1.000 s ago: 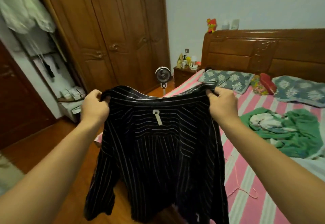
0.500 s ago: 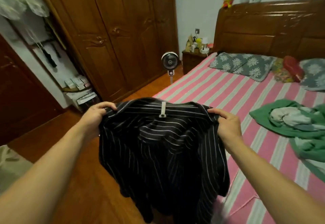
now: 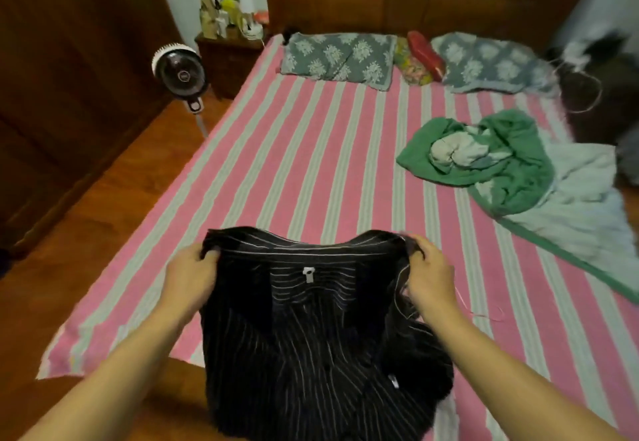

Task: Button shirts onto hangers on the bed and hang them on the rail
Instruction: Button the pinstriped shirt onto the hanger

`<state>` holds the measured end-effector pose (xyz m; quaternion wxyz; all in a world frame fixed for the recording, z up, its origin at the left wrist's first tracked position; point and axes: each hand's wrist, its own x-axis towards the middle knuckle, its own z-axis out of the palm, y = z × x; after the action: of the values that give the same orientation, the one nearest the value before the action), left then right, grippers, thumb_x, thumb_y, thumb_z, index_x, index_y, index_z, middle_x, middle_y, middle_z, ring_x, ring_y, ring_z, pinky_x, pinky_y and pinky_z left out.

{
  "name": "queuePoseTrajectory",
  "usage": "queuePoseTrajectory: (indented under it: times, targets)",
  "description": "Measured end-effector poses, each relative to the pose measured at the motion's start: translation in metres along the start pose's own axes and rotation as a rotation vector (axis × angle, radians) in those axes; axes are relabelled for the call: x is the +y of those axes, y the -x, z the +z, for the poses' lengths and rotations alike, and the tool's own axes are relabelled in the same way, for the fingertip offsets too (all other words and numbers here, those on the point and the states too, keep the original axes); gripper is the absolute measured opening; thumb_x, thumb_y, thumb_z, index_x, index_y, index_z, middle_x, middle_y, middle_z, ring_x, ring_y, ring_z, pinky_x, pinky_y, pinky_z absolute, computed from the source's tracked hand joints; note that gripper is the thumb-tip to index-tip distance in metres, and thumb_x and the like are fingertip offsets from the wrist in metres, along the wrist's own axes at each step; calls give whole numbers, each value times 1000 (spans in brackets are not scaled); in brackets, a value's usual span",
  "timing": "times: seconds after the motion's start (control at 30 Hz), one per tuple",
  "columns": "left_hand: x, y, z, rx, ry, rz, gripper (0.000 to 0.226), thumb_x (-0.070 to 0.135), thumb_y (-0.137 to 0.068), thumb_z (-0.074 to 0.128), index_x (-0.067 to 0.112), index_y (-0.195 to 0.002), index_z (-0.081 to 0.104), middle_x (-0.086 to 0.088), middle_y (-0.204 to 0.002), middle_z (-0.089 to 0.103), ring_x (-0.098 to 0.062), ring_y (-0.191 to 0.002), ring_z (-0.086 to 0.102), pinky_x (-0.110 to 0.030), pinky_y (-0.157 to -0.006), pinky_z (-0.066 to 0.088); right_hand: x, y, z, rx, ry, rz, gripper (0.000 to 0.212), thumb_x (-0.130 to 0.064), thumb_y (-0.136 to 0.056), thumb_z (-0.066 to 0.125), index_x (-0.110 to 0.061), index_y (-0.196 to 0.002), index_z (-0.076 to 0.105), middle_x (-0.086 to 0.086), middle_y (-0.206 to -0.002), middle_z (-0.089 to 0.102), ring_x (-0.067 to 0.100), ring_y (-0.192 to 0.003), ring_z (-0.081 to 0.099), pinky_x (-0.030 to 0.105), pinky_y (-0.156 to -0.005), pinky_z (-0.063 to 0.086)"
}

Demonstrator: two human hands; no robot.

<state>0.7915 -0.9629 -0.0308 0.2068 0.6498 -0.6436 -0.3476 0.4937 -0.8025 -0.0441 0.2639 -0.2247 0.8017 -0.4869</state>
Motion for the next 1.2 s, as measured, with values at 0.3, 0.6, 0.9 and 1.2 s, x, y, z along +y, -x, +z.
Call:
queuePoseTrajectory:
  times: [0.3, 0.6, 0.9, 1.2]
  targets:
    - [144, -134, 78, -297, 359, 184, 90, 37, -86, 65, 41, -158, 11, 0, -145, 52, -28, -122, 59, -46, -102, 50, -106, -129, 95, -71, -64, 98, 71, -5, -102, 43, -30, -161, 12, -2, -98, 57, 24, -74, 67, 33, -58, 57]
    - [-84, -37, 122, -840, -404, -344, 49, 21, -102, 56, 9, -148, 44, -11, -149, 51, -20, -117, 58, -31, -102, 43, 142, -88, 72, -752, 660, 414, 42, -14, -102, 53, -13, -144, 53, 10, -142, 57, 26, -121, 59, 27, -97, 46]
    - [-179, -61, 179, -549, -388, -496, 53, 28, -105, 53, 6, -152, 39, -16, -149, 50, -30, -113, 61, -38, -99, 46, 313, -108, 85, -399, 706, 576, 76, -28, -90, 64, -15, -156, 28, 22, -146, 45, 43, -130, 48, 52, -111, 41]
    - [-291, -154, 302, -320, 295, -778, 34, 20, -86, 77, 1, -112, 67, -19, -106, 73, -35, -88, 72, -51, -88, 59, 371, -119, 119, 232, 248, 940, 96, -36, -76, 82, -3, -152, 33, 24, -144, 48, 45, -123, 54, 53, -105, 47]
